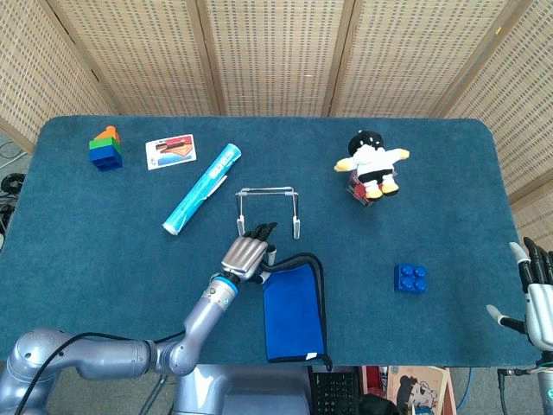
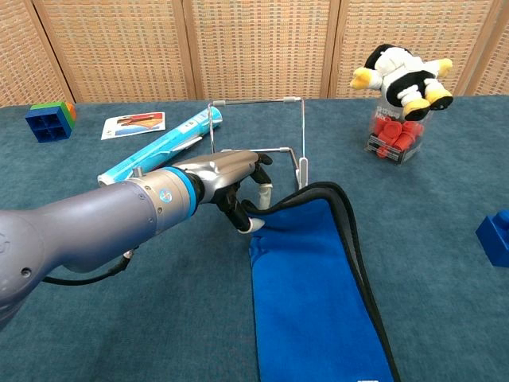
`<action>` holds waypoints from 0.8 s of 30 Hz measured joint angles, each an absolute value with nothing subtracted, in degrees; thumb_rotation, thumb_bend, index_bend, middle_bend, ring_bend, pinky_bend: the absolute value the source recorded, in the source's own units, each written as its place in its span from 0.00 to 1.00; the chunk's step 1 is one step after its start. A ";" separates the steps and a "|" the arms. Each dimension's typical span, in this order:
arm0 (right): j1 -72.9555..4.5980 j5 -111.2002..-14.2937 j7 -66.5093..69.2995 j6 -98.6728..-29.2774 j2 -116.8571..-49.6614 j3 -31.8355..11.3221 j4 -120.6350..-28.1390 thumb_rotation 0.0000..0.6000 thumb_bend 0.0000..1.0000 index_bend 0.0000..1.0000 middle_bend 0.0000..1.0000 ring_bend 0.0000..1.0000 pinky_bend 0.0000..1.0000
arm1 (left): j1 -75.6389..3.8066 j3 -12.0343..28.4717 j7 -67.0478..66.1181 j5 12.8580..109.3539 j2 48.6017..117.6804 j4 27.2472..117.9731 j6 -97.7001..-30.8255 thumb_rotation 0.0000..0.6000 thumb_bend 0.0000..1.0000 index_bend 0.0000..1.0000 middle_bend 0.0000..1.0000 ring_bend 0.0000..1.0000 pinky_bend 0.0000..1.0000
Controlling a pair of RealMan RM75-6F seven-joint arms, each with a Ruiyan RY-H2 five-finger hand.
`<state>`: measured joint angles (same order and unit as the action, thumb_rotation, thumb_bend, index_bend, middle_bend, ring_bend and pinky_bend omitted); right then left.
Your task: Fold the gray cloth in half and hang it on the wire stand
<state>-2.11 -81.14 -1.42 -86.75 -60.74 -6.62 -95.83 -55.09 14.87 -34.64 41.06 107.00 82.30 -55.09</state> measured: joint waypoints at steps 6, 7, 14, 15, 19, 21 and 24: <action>-2.10 -81.13 -1.44 -86.78 -60.74 -6.64 -95.87 1.00 0.00 0.00 0.00 0.00 0.00 | -54.20 14.26 -33.47 43.15 105.37 85.68 -55.90 1.00 0.50 0.90 0.00 0.03 0.19; -2.10 -81.12 -1.44 -86.76 -60.74 -6.63 -95.88 1.00 0.00 0.00 0.00 0.00 0.00 | -54.09 14.23 -33.28 43.59 105.02 86.40 -56.04 1.00 0.50 0.90 0.00 0.03 0.19; -2.07 -81.15 -1.31 -86.82 -60.70 -6.63 -95.95 1.00 0.00 0.00 0.00 0.00 0.00 | -53.77 14.74 -33.02 45.61 101.03 93.25 -57.25 1.00 0.50 0.90 0.00 0.03 0.19; -2.06 -81.17 -1.29 -86.83 -60.67 -6.63 -95.98 1.00 0.00 0.00 0.00 0.00 0.00 | -53.80 14.95 -33.16 45.77 100.50 94.07 -57.54 1.00 0.50 0.90 0.00 0.03 0.19; -2.05 -81.23 -1.11 -86.82 -60.60 -6.61 -96.02 1.00 0.00 0.00 0.00 0.00 0.00 | -54.14 16.36 -33.91 46.14 98.28 97.48 -59.07 1.00 0.50 0.90 0.00 0.03 0.19; -2.07 -81.19 -1.01 -86.71 -60.59 -6.60 -96.01 1.00 0.00 0.00 0.00 0.00 0.00 | -54.52 17.38 -34.60 45.92 96.93 99.18 -59.86 1.00 0.49 0.90 0.00 0.03 0.19; -2.09 -81.15 -0.72 -86.65 -60.54 -6.63 -95.98 1.00 0.00 0.00 0.00 0.00 0.00 | -55.10 18.99 -35.23 45.30 95.43 101.19 -60.62 1.00 0.50 0.90 0.00 0.03 0.19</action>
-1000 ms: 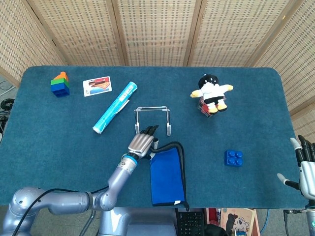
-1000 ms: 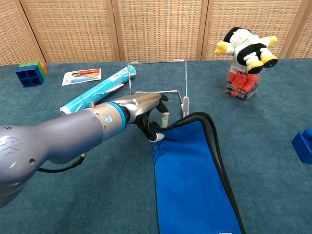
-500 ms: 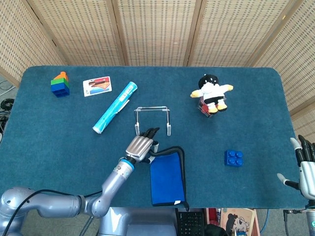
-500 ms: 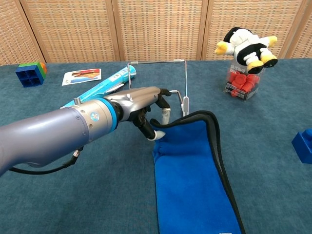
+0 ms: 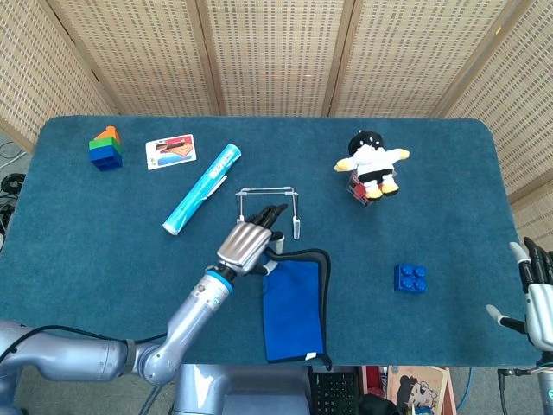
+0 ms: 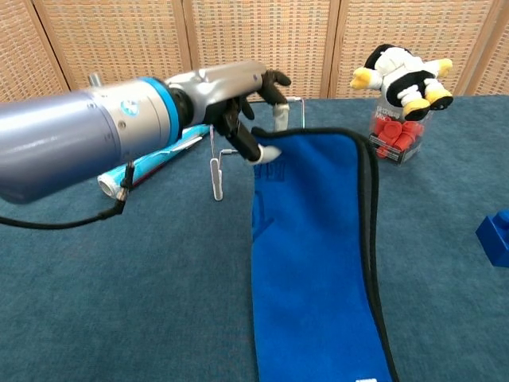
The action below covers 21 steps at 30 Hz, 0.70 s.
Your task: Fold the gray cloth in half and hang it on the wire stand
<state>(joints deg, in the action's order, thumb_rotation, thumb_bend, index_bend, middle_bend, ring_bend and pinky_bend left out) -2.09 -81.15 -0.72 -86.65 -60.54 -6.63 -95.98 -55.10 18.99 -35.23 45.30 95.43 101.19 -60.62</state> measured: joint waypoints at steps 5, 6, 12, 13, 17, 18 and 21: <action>-2.08 -81.08 -0.31 -86.67 -60.37 -6.73 -96.06 1.00 0.00 0.00 0.00 0.00 0.00 | -56.34 21.83 -35.54 43.67 92.06 106.00 -61.24 1.00 0.50 0.90 0.00 0.03 0.19; -2.08 -81.06 -0.20 -86.65 -60.34 -6.74 -96.06 1.00 0.00 0.00 0.00 0.00 0.00 | -56.55 22.24 -35.40 43.56 91.50 106.77 -61.20 1.00 0.49 0.90 0.00 0.03 0.19; -2.13 -81.01 0.44 -86.41 -60.13 -6.76 -96.10 1.00 0.00 0.00 0.00 0.00 0.00 | -58.20 24.79 -33.85 41.78 89.61 110.30 -61.41 1.00 0.50 0.90 0.00 0.03 0.19; -2.11 -81.02 0.59 -86.44 -60.07 -6.76 -96.13 1.00 0.00 0.00 0.00 0.00 0.00 | -58.43 25.09 -33.85 41.41 89.42 110.64 -61.58 1.00 0.50 0.90 0.00 0.04 0.19; -2.02 -81.06 1.20 -86.54 -59.84 -6.80 -96.20 1.00 0.00 0.00 0.00 0.00 0.00 | -59.64 26.88 -33.92 39.07 88.06 112.47 -62.29 1.00 0.50 0.90 0.00 0.04 0.19; -2.00 -81.08 1.40 -86.57 -59.76 -6.80 -96.22 1.00 0.00 0.00 0.00 0.00 0.00 | -59.94 27.33 -33.89 38.45 87.60 112.78 -62.34 1.00 0.50 0.90 0.00 0.04 0.19; -1.89 -81.23 2.00 -86.74 -59.53 -6.82 -96.28 1.00 0.00 0.00 0.00 0.00 0.00 | -61.27 28.91 -34.02 36.87 85.79 113.26 -62.88 1.00 0.50 0.90 0.00 0.04 0.19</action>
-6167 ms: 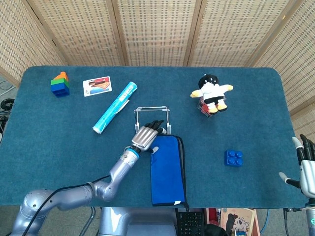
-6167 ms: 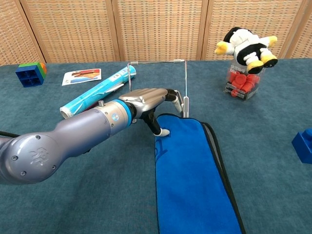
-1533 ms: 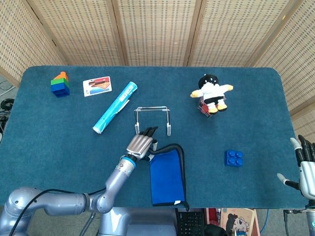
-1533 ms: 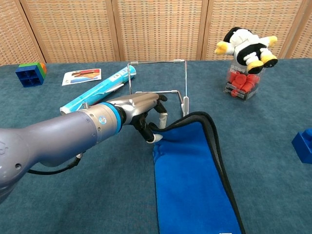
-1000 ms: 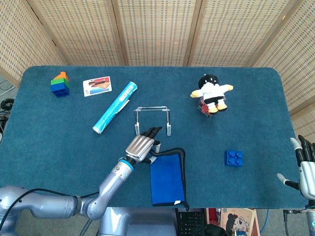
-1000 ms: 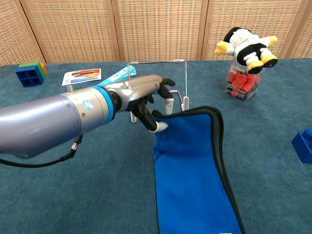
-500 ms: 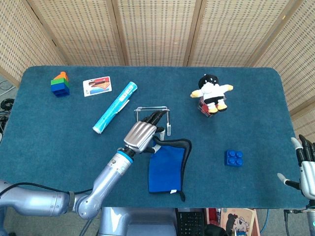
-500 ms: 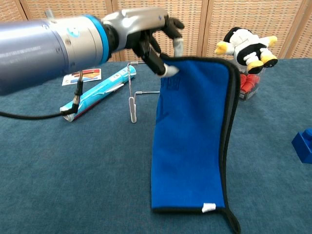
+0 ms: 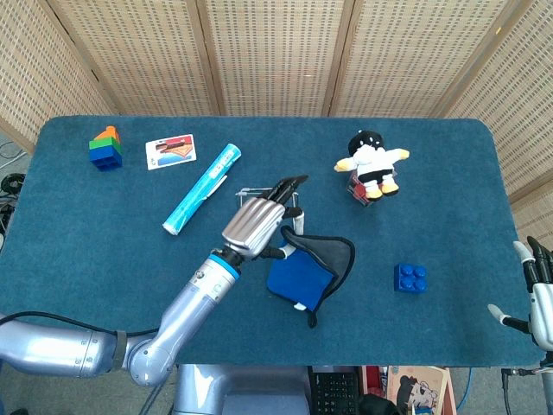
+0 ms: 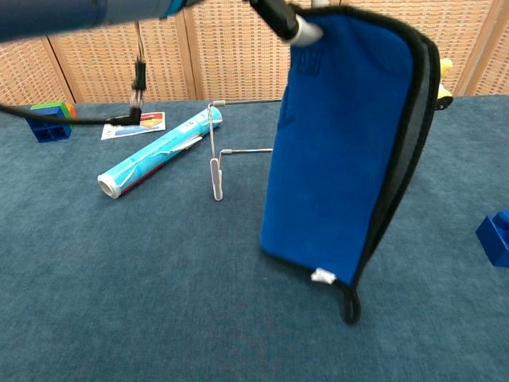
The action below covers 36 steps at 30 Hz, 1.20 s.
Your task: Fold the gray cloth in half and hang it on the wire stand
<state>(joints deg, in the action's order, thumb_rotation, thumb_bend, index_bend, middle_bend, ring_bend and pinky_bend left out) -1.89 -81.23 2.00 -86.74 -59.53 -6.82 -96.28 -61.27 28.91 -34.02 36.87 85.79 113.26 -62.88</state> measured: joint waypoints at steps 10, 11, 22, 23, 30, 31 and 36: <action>-1.96 -80.94 3.02 -86.38 -59.20 -6.96 -96.16 1.00 0.00 0.00 0.00 0.00 0.00 | -65.06 32.91 -33.26 33.75 84.05 109.44 -64.49 1.00 0.50 0.90 0.00 0.04 0.19; -1.99 -80.86 3.02 -86.31 -59.21 -6.98 -96.12 1.00 0.00 0.00 0.00 0.00 0.00 | -65.59 33.37 -32.99 33.54 84.02 108.46 -64.55 1.00 0.50 0.90 0.00 0.04 0.19; -2.37 -79.14 2.47 -85.24 -59.62 -7.41 -95.49 1.00 0.00 0.00 0.00 0.00 0.00 | -72.75 38.88 -30.56 29.93 84.41 97.26 -63.62 1.00 0.50 0.90 0.00 0.04 0.20; -2.46 -78.95 2.32 -85.05 -59.71 -7.45 -95.37 1.00 0.00 0.00 0.00 0.00 0.00 | -73.74 39.40 -30.63 29.19 84.52 95.54 -63.43 1.00 0.50 0.90 0.00 0.04 0.20; -2.98 -77.87 1.10 -84.06 -60.31 -7.68 -94.75 1.00 0.00 0.00 0.00 0.00 0.00 | -78.90 42.37 -30.14 24.36 85.68 84.49 -61.43 1.00 0.50 0.90 0.00 0.04 0.20; -3.07 -77.69 0.73 -83.91 -60.46 -7.71 -94.64 1.00 0.00 0.00 0.00 0.00 0.00 | -79.51 42.73 -29.88 23.78 85.87 82.83 -60.90 1.00 0.50 0.90 0.00 0.04 0.20; -3.56 -76.12 -0.88 -82.76 -61.17 -7.89 -94.14 1.00 0.00 0.00 0.00 0.00 0.00 | -82.99 44.53 -28.20 21.43 86.66 72.56 -57.50 1.00 0.50 0.90 0.00 0.04 0.20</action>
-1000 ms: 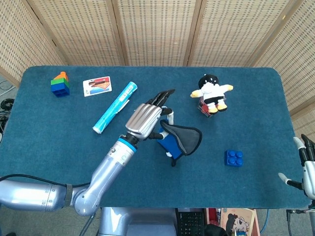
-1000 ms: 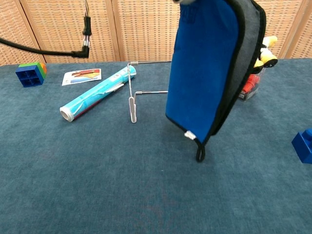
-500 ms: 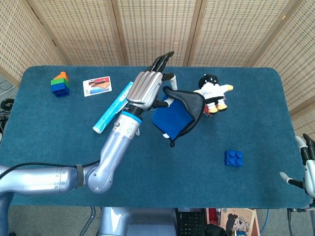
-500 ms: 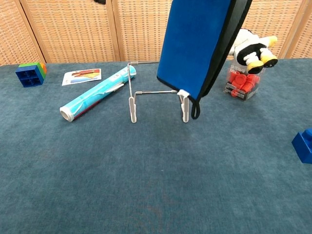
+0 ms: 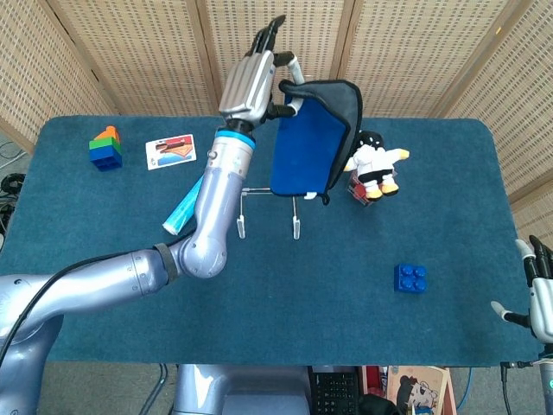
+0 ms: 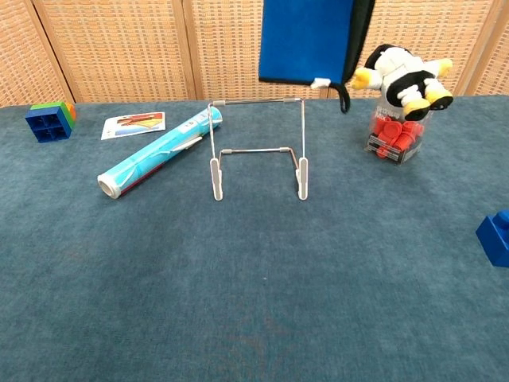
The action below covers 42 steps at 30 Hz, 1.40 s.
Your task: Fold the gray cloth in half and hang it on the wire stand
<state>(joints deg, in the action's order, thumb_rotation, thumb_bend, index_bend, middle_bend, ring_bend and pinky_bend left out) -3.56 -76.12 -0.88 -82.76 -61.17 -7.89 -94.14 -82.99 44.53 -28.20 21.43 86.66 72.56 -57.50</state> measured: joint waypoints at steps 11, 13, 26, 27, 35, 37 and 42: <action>-4.58 -74.34 -1.99 -80.48 -62.04 -8.09 -93.43 1.00 0.00 0.00 0.00 0.00 0.00 | -84.91 45.24 -19.76 19.99 87.67 60.42 -50.30 1.00 0.50 0.90 0.00 0.04 0.20; -4.55 -74.45 -1.89 -80.62 -62.06 -8.08 -93.39 1.00 0.00 0.00 0.00 0.00 0.00 | -83.92 44.36 -18.85 19.96 87.78 60.88 -49.87 1.00 0.50 0.90 0.00 0.04 0.20; -4.15 -76.31 -2.01 -82.06 -61.82 -7.57 -94.23 1.00 0.00 0.00 0.00 0.00 0.00 | -77.43 39.62 -13.54 21.33 88.50 68.59 -49.91 1.00 0.50 0.90 0.00 0.04 0.20; -4.11 -76.46 -1.97 -82.19 -61.78 -7.54 -94.31 1.00 0.00 0.00 0.00 0.00 0.00 | -77.06 39.39 -13.26 21.48 88.49 69.15 -50.06 1.00 0.50 0.90 0.00 0.04 0.20; -3.84 -77.51 -1.39 -82.82 -61.39 -7.26 -94.72 1.00 0.00 0.00 0.00 0.00 0.00 | -72.56 37.75 -10.44 22.91 87.37 75.86 -52.39 1.00 0.50 0.90 0.00 0.04 0.20; -3.80 -77.64 -1.20 -82.96 -61.30 -7.25 -94.80 1.00 0.00 0.00 0.00 0.00 0.00 | -71.55 37.42 -9.95 23.29 86.95 77.72 -53.19 1.00 0.50 0.90 0.00 0.04 0.20; -3.62 -77.96 -0.90 -83.33 -61.12 -7.19 -94.99 1.00 0.00 0.00 0.00 0.00 0.00 | -68.40 36.37 -9.06 24.14 85.57 83.98 -56.90 1.00 0.50 0.91 0.00 0.04 0.20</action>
